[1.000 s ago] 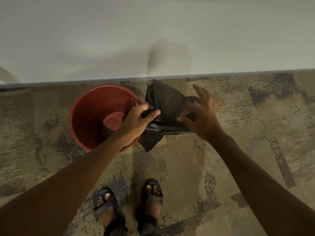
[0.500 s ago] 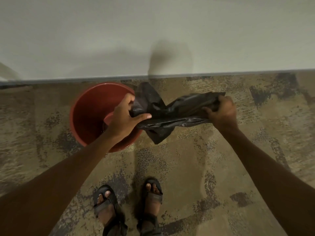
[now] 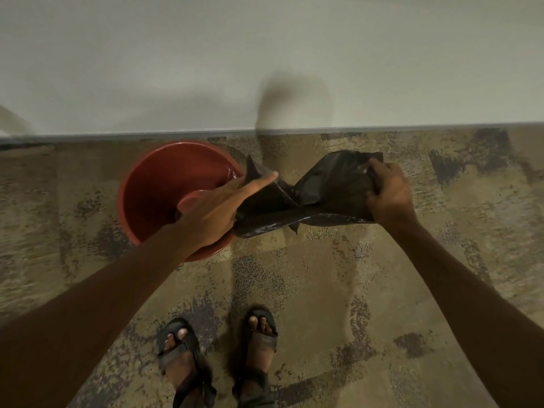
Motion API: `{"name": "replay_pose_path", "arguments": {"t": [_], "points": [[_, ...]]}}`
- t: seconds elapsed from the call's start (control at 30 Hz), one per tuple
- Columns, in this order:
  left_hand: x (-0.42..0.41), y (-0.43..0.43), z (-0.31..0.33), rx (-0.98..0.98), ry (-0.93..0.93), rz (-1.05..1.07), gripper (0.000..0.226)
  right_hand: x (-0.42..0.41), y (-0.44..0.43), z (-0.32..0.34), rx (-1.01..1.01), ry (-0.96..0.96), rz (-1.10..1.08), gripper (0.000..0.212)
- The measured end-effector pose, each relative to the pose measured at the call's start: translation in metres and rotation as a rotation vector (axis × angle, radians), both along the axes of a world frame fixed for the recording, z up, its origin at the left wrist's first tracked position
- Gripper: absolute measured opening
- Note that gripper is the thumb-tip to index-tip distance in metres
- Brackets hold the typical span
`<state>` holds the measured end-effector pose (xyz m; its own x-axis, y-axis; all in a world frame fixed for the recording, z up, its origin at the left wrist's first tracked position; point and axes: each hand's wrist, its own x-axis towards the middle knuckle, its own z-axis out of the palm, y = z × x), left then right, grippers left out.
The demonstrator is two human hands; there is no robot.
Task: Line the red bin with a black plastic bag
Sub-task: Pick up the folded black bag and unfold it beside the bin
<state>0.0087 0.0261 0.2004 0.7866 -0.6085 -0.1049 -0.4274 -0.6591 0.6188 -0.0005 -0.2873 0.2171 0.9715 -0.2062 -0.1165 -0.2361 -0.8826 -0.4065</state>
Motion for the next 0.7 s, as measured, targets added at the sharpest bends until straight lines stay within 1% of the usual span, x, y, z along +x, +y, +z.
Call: {"name": "replay_pose_path", "arguments": {"t": [0.07,0.1,0.17,0.2,0.27,0.3,0.37,0.4,0.43,0.47,0.53,0.57,0.6,0.63,0.7], "points": [[0.000,0.001,-0.002,0.030,0.013,0.001,0.069,0.001,0.002,0.003,-0.004,0.008,0.007,0.043],[0.000,0.001,-0.003,0.009,0.003,0.030,0.061,0.003,0.003,0.004,-0.007,0.016,0.006,0.043],[-0.001,0.002,-0.005,-0.030,-0.036,0.165,0.045,0.005,0.007,0.006,-0.013,0.031,-0.006,0.037],[-0.001,0.002,-0.005,-0.014,-0.043,0.260,0.041,0.006,0.009,0.006,-0.021,0.034,-0.019,0.031],[0.000,0.006,-0.005,0.079,-0.023,0.434,0.041,0.007,0.009,0.006,-0.037,0.042,-0.073,0.018],[0.002,0.009,-0.006,0.155,-0.004,0.475,0.044,0.007,0.009,0.006,-0.033,0.050,-0.107,0.017],[0.005,0.017,-0.007,0.317,0.024,0.452,0.052,0.005,0.007,0.005,-0.022,0.082,-0.155,0.026],[0.006,0.022,-0.007,0.355,0.043,0.430,0.056,0.004,0.006,0.006,-0.025,0.104,-0.164,0.033],[0.007,0.026,-0.007,0.336,0.077,0.423,0.060,0.003,0.006,0.006,-0.024,0.123,-0.166,0.040],[0.007,0.030,-0.006,0.277,0.127,0.432,0.067,0.003,0.007,0.008,-0.010,0.136,-0.166,0.047],[0.005,0.036,-0.002,0.110,0.242,0.473,0.082,0.003,0.010,0.011,0.044,0.139,-0.160,0.059],[0.003,0.038,0.000,0.035,0.287,0.495,0.085,0.004,0.013,0.014,0.064,0.131,-0.150,0.063],[0.001,0.038,0.004,-0.035,0.318,0.519,0.082,0.005,0.016,0.017,0.075,0.122,-0.138,0.068],[-0.001,0.038,0.007,-0.110,0.335,0.549,0.073,0.006,0.021,0.020,0.085,0.116,-0.132,0.073],[-0.001,0.037,0.016,-0.266,0.345,0.611,0.044,0.009,0.031,0.027,0.135,0.099,-0.141,0.082]]}}
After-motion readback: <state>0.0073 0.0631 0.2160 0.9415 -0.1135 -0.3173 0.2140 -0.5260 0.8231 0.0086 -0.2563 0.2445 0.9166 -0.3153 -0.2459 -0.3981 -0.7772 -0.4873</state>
